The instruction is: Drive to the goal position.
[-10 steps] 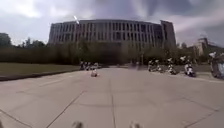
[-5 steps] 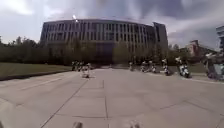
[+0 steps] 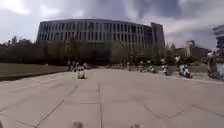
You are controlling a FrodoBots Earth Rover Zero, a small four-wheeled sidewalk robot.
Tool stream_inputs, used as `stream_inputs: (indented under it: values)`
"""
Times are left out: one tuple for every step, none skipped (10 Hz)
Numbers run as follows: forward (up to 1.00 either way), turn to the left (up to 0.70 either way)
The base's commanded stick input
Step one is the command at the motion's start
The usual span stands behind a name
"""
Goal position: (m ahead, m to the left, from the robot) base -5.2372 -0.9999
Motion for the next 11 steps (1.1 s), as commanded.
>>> stream_inputs:
  values:
    - [0.61,-0.01]
    - [0.61,-0.01]
    - [0.61,-0.01]
    - [0.61,-0.01]
    - [0.62,-0.01]
    - [0.62,-0.01]
    - [0.62,-0.01]
    - [0.62,-0.01]
    - [0.62,-0.01]
    - [0.62,-0.01]
    - [0.62,-0.01]
